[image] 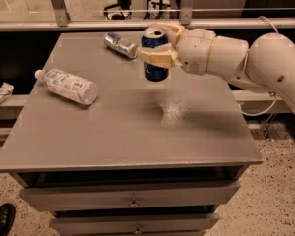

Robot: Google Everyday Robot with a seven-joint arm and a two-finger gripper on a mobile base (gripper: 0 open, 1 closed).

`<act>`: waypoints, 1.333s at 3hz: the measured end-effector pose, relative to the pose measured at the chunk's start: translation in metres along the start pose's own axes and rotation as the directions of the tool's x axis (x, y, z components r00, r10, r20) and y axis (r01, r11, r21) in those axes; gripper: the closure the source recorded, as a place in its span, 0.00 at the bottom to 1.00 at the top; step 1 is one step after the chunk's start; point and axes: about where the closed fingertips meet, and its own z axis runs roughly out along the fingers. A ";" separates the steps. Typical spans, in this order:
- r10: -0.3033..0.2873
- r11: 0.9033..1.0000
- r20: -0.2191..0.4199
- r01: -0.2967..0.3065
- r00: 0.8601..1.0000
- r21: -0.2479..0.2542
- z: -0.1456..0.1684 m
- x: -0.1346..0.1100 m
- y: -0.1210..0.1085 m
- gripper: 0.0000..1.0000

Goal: Place pepsi can upright

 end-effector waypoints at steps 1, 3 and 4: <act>-0.018 0.999 0.044 0.020 0.999 -0.042 -0.007 0.006 -0.002 1.00; -0.004 0.992 0.064 0.012 0.998 -0.126 -0.018 0.029 0.009 1.00; 0.011 0.988 0.083 0.002 0.996 -0.155 -0.020 0.037 0.016 1.00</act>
Offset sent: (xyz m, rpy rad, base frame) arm -0.0068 -0.0276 -0.0333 -0.0051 -0.0251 0.1592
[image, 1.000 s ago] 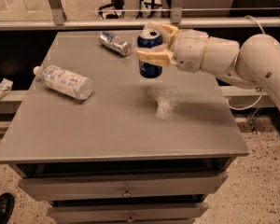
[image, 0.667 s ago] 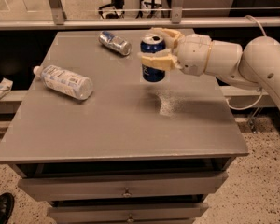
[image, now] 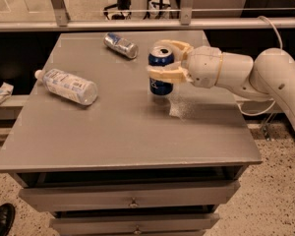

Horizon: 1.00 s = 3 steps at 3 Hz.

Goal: Place pepsi can upright

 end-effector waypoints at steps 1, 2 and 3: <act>0.018 0.999 0.020 -0.017 1.000 -0.046 -0.004 0.015 0.010 0.67; 0.026 0.998 0.026 -0.024 0.999 -0.061 -0.006 0.020 0.013 0.44; 0.024 0.996 0.036 -0.021 0.999 -0.082 -0.007 0.022 0.017 0.21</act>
Offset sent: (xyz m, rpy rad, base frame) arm -0.0094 -0.0113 -0.0316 0.0198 0.0306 0.0731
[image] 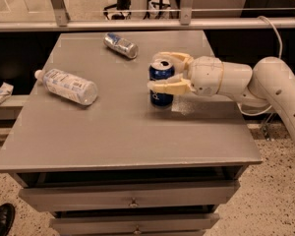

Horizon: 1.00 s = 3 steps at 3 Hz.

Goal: Place pepsi can upright

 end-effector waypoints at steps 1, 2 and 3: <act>-0.004 1.000 -0.001 0.004 1.000 -0.022 -0.005 0.001 0.003 0.00; -0.003 0.999 -0.047 0.000 0.999 -0.045 -0.021 -0.003 0.002 0.00; -0.013 0.999 -0.146 0.006 0.989 -0.050 -0.062 -0.018 -0.008 0.00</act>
Offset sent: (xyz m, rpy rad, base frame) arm -0.0151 -0.0520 0.0076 -0.1369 0.0402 0.0391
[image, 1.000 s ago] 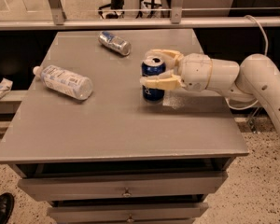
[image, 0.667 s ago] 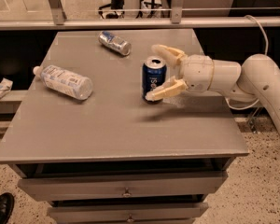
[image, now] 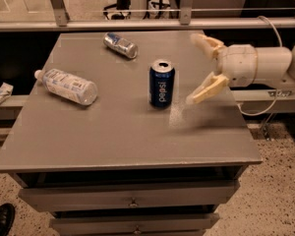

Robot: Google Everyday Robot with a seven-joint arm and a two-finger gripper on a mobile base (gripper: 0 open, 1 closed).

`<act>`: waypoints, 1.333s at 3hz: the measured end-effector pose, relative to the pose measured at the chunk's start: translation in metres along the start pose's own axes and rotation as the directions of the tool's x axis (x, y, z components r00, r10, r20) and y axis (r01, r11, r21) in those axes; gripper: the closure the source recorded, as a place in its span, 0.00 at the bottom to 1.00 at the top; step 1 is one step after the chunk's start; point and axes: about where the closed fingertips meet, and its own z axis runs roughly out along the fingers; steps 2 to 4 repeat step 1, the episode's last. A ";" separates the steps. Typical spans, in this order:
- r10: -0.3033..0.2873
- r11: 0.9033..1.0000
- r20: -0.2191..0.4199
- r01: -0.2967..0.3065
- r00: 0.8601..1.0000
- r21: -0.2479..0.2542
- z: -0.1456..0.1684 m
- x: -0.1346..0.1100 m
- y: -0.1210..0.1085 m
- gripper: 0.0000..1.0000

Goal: Place pepsi can upright

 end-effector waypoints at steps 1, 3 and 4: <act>-0.007 1.000 -0.013 0.007 1.000 -0.005 -0.011 -0.004 -0.002 0.00; -0.007 1.000 -0.013 0.007 1.000 -0.005 -0.011 -0.004 -0.002 0.00; -0.007 1.000 -0.013 0.007 1.000 -0.005 -0.011 -0.004 -0.002 0.00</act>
Offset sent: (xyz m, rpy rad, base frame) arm 0.0000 0.0000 0.0000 0.0000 0.0000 0.0000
